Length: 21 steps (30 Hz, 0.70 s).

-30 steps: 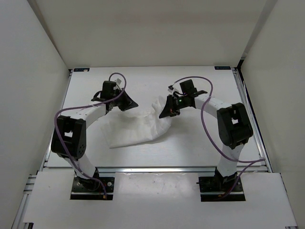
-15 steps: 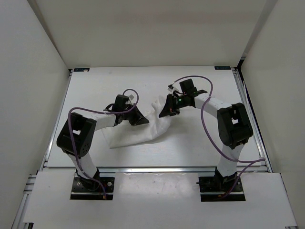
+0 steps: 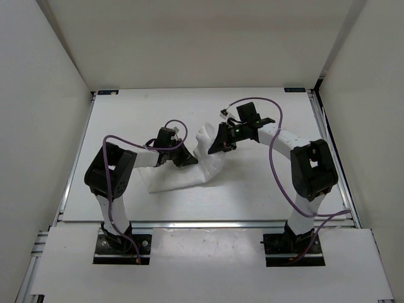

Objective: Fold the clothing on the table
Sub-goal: Fold the skirt

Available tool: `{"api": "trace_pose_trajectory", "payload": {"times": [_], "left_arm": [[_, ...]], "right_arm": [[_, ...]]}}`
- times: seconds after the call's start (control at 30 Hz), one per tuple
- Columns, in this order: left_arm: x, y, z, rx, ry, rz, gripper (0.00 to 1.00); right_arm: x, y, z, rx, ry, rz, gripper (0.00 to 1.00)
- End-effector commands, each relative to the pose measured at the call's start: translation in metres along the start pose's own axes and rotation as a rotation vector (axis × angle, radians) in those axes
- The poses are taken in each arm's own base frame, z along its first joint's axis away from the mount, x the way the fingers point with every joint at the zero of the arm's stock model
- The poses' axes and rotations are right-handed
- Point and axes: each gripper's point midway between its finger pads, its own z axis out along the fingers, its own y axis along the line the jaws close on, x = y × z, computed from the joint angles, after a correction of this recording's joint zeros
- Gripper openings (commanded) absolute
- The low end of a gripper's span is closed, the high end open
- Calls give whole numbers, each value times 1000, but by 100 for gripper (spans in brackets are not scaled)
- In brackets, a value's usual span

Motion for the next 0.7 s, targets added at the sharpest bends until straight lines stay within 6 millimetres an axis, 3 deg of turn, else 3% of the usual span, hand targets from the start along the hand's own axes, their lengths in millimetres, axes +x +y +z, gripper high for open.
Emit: {"api": "trace_pose_trajectory", "payload": {"times": [0.0, 0.17, 0.3, 0.47, 0.5, 0.57, 0.67], "left_arm": [[-7, 12, 10, -49, -41, 6, 0], [-6, 2, 15, -9, -23, -6, 0], [-6, -20, 27, 38, -10, 11, 0], [-7, -35, 26, 75, -1, 19, 0], [-4, -33, 26, 73, 6, 17, 1], [-13, -31, 18, 83, -5, -5, 5], [-31, -30, 6, 94, -45, -21, 5]], "right_arm": [[-5, 51, -15, -102, -6, -107, 0], [-6, 73, -7, -143, 25, -158, 0], [-21, 83, -10, -135, 2, -192, 0], [-33, 67, -30, -90, -43, -162, 0], [-29, 60, -30, -73, -33, -140, 0], [-32, 51, -36, -55, -60, -135, 0], [-27, 41, -42, -52, -72, -107, 0]]}}
